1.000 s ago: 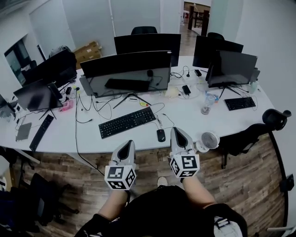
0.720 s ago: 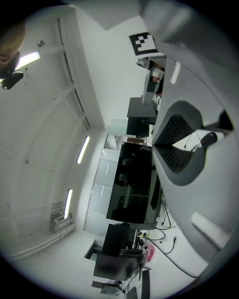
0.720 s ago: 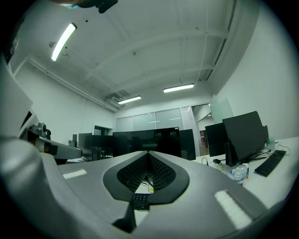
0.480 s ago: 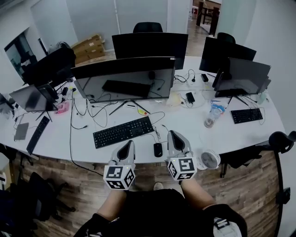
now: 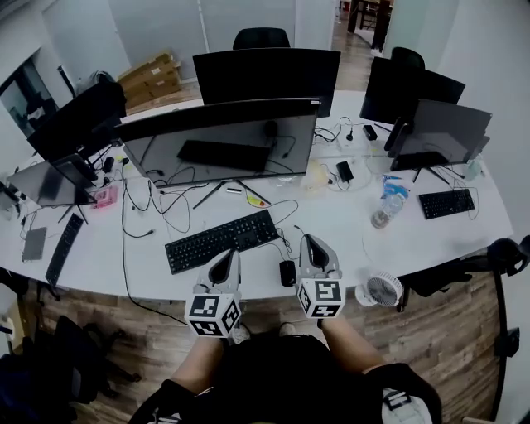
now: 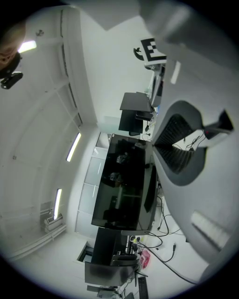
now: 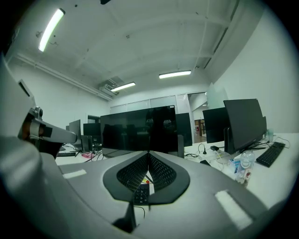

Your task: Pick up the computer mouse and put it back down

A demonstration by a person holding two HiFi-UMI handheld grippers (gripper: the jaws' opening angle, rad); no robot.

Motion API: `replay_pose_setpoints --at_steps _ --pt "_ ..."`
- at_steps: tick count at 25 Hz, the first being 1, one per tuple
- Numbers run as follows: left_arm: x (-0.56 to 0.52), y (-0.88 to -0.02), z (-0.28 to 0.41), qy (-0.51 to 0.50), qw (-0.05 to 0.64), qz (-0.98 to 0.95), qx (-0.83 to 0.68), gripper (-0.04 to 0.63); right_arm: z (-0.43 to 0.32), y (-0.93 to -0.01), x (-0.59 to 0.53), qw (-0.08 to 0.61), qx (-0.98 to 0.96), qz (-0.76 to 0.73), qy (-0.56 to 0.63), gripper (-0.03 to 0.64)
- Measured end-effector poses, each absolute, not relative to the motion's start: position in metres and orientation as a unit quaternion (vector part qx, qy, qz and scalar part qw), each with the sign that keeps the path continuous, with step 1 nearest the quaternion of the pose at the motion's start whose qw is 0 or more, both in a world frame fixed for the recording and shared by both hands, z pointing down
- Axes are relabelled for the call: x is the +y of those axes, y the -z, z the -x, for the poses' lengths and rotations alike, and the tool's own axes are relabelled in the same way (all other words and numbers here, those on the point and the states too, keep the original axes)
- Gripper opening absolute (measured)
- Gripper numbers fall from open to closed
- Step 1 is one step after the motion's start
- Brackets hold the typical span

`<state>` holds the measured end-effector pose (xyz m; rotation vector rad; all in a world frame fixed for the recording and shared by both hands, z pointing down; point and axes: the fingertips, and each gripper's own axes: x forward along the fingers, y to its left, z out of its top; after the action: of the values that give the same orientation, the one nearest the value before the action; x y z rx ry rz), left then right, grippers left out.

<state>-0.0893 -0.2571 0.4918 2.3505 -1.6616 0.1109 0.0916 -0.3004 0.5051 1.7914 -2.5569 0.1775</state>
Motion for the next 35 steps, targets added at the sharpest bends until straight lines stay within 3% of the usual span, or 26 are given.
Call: replay_pose_setpoints --at_steps 3,9,12,21,35 --pt "-0.262 -0.495 0.095 -0.042 0.132 -0.813 -0.565 0.054 -0.087 -0.53 -0.307 0.029 -0.806 -0.587 -0.071 0.004" --pt "-0.264 -0.5 0.118 -0.048 0.136 -0.812 -0.566 0.054 -0.068 -0.6 -0.315 0.108 -0.793 -0.588 -0.113 0.205" --pt "-0.264 -0.5 0.127 -0.053 0.128 -0.809 -0.572 0.054 -0.06 -0.635 -0.313 0.153 -0.79 -0.578 -0.135 0.256" --pt "-0.265 -0.504 0.136 -0.053 0.135 -0.808 -0.571 0.054 -0.058 -0.731 -0.303 0.253 -0.769 -0.56 -0.179 0.316" --pt "-0.26 -0.507 0.148 -0.058 0.143 -0.802 -0.577 0.054 -0.057 -0.803 -0.289 0.3 -0.745 -0.54 -0.25 0.316"
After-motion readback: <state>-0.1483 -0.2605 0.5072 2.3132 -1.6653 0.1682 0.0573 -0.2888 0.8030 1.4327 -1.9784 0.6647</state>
